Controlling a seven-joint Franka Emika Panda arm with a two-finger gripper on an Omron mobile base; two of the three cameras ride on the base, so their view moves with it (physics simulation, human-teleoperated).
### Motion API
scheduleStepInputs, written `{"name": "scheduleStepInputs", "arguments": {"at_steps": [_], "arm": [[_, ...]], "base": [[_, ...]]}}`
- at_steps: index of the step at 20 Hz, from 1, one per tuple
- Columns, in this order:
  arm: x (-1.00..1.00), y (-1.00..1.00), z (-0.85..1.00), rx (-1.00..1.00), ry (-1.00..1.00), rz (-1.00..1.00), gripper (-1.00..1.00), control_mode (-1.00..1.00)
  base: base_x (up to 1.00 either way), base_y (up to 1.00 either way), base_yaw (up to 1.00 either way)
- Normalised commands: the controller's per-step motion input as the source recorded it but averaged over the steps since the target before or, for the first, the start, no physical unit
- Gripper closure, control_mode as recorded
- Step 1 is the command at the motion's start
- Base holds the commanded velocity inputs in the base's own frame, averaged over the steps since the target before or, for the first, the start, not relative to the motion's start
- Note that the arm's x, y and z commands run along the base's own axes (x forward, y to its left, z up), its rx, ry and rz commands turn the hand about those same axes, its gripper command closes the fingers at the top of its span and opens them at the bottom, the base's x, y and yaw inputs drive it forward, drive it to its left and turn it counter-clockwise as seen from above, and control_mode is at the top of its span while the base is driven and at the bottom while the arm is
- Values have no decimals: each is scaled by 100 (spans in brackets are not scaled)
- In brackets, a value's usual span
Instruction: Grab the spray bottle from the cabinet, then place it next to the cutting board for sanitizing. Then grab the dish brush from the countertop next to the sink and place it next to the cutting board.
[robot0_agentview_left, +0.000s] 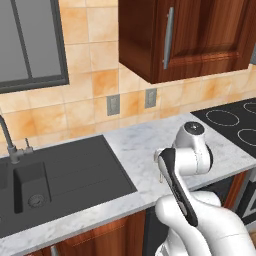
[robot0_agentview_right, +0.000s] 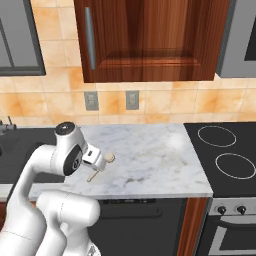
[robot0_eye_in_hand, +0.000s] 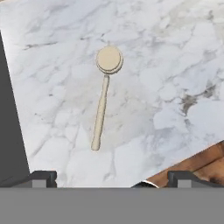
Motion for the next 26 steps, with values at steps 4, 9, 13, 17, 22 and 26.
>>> {"name": "scheduleStepInputs", "arguments": {"at_steps": [4,9,13,17,22,26], "arm": [[84,0,-53,0,14,-16,-100,-100],[61,0,-39,0,3,-8,-100,-100],[53,0,-49,0,4,-3,-100,-100],[41,0,-58,0,4,0,-100,-100],[28,-3,-48,0,1,0,-100,-100],[21,-1,-37,0,0,0,-100,-100]], "base": [[0,0,0],[0,0,0],[0,0,0],[0,0,0],[0,0,0],[0,0,0]]}}
